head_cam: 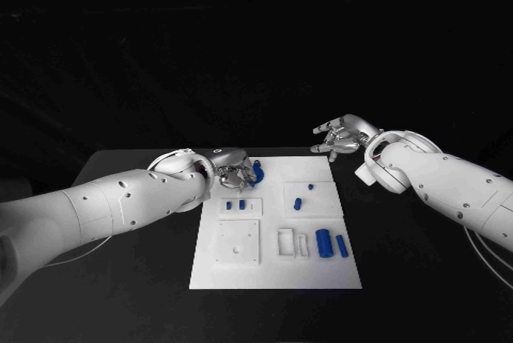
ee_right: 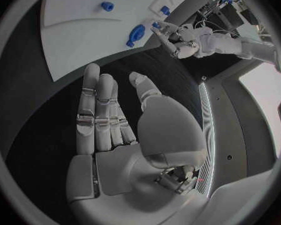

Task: Assemble the parts on the task board

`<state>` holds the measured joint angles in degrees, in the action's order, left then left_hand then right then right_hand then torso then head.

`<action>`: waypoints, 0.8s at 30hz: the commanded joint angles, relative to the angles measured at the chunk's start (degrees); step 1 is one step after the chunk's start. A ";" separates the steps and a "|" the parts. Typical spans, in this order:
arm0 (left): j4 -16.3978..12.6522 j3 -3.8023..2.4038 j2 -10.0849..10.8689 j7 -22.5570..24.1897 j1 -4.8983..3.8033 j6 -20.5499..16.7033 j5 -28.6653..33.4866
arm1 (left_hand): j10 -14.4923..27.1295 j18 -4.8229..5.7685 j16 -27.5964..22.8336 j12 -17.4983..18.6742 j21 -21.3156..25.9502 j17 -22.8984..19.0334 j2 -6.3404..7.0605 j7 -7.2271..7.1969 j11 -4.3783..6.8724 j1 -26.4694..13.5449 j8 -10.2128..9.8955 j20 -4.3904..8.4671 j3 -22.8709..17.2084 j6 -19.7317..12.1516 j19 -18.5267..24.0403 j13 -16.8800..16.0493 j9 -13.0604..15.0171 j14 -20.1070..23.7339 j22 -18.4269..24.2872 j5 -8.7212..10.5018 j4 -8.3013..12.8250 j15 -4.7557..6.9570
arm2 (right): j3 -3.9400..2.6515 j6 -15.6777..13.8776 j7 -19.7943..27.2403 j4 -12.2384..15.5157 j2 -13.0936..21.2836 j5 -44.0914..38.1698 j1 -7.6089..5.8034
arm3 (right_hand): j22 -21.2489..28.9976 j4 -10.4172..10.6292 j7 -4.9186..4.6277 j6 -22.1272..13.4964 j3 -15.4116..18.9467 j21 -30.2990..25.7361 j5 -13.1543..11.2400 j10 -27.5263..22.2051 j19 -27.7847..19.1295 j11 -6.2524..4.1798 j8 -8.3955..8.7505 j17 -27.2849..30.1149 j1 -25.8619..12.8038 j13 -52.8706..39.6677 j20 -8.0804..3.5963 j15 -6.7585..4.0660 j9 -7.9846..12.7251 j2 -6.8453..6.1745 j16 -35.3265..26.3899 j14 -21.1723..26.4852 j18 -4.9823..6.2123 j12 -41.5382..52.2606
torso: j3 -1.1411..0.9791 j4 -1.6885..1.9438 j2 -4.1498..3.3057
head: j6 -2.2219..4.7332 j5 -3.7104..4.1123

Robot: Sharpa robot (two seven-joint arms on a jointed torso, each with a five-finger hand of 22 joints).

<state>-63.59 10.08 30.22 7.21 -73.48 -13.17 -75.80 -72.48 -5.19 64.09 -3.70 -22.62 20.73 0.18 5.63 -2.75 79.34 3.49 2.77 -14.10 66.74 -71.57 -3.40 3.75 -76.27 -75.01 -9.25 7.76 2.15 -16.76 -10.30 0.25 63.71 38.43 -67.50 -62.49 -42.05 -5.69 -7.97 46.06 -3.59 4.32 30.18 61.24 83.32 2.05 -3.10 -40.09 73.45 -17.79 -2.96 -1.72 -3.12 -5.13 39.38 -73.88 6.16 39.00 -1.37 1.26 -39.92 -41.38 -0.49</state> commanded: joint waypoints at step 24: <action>-4.72 -1.02 6.22 -0.77 0.00 1.99 3.98 | 0.56 -0.75 -0.12 0.33 -0.19 -0.16 0.00 0.19 -0.27 0.23 0.09 0.29 0.02 -0.67 0.17 0.00 -0.05 -0.20 -1.03 0.18 0.48 -0.13 | -0.03 0.71 0.33 0.04 0.40 -0.04 0.01 | 0.22 -0.50 -0.15 0.46 -0.31 0.57 0.20 -0.15 0.21 0.14 -0.07 0.03 0.04 0.18 0.12 0.03 -0.09 0.40 -0.27 -0.06 -0.50 0.14 | 0.07 -0.01 -0.02 | -0.27 -0.21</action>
<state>-68.16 9.08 36.45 6.49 -73.49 -11.89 -72.34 -72.25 -5.18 64.08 -3.70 -22.62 20.62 0.19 5.84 -2.97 79.35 3.49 2.77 -14.11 66.52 -71.57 -3.40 3.73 -76.26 -75.00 -9.26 8.08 2.14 -16.78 -10.28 0.21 63.70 38.83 -67.49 -62.49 -41.90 -6.01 -8.16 46.27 -3.91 4.66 30.18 61.24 83.32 2.05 -3.10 -40.09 73.45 -17.67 -2.96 -1.72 -3.12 -5.13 39.38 -73.88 6.16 39.00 -1.26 1.27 -39.93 -41.61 -0.65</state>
